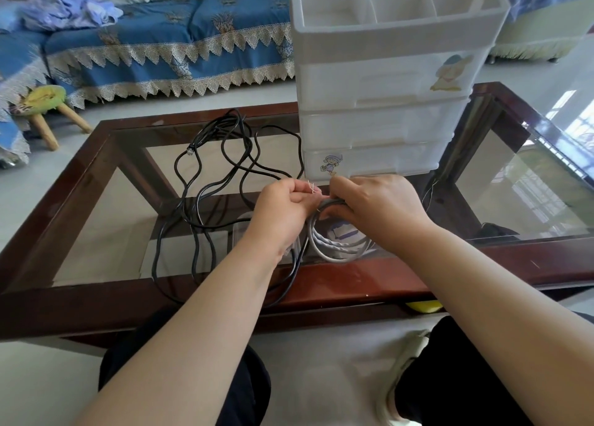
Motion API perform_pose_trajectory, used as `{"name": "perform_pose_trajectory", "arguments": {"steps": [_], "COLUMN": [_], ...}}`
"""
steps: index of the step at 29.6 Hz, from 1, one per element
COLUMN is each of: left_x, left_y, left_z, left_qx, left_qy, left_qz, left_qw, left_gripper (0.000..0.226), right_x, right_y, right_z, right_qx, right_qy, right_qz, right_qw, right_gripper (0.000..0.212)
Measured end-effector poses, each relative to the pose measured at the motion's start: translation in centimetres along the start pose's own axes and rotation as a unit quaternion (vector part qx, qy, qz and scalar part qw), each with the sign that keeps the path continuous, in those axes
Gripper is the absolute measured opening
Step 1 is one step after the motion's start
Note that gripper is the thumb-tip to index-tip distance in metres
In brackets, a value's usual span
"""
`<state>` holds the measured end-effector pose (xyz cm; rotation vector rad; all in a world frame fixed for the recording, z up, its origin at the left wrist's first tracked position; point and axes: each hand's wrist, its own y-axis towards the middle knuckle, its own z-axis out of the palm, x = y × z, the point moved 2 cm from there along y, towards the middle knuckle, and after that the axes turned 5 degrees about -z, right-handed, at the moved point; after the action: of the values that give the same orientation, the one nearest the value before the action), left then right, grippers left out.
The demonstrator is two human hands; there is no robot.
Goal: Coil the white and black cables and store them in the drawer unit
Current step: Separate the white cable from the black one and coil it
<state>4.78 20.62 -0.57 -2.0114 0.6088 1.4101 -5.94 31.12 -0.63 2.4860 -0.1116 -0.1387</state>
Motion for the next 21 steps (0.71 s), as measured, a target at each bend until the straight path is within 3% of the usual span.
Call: {"name": "perform_pose_trajectory", "arguments": {"steps": [4,10,13,17,21], "left_x": [0.1,-0.4,-0.5,-0.9,-1.1], "left_y": [-0.1,-0.4,-0.2,-0.4,-0.8], "left_z": [0.1,0.0,-0.1,0.2,0.8], "left_qx": [0.016,0.086,0.136,0.224,0.272], "left_qy": [-0.032,-0.104,-0.182,-0.337,-0.411], "left_qz": [0.019,0.008,-0.022,-0.1,-0.118], "left_qw": [0.999,0.991,0.974,0.909,0.862], "left_gripper": [0.004,0.014,0.019,0.016,0.031], "right_x": [0.0,-0.7,-0.7,-1.1,-0.4], "right_y": [0.0,0.0,-0.2,-0.6,-1.2], "right_z": [-0.5,-2.1,-2.9,-3.5,-2.6], "right_qx": [0.015,0.044,0.056,0.076,0.05], "right_qy": [-0.006,0.039,0.1,0.266,0.416], "right_qz": [0.0,0.0,0.055,0.192,0.249], "right_qw": [1.0,0.998,0.992,0.942,0.873], "right_gripper": [0.044,0.044,0.045,0.035,0.026]}}
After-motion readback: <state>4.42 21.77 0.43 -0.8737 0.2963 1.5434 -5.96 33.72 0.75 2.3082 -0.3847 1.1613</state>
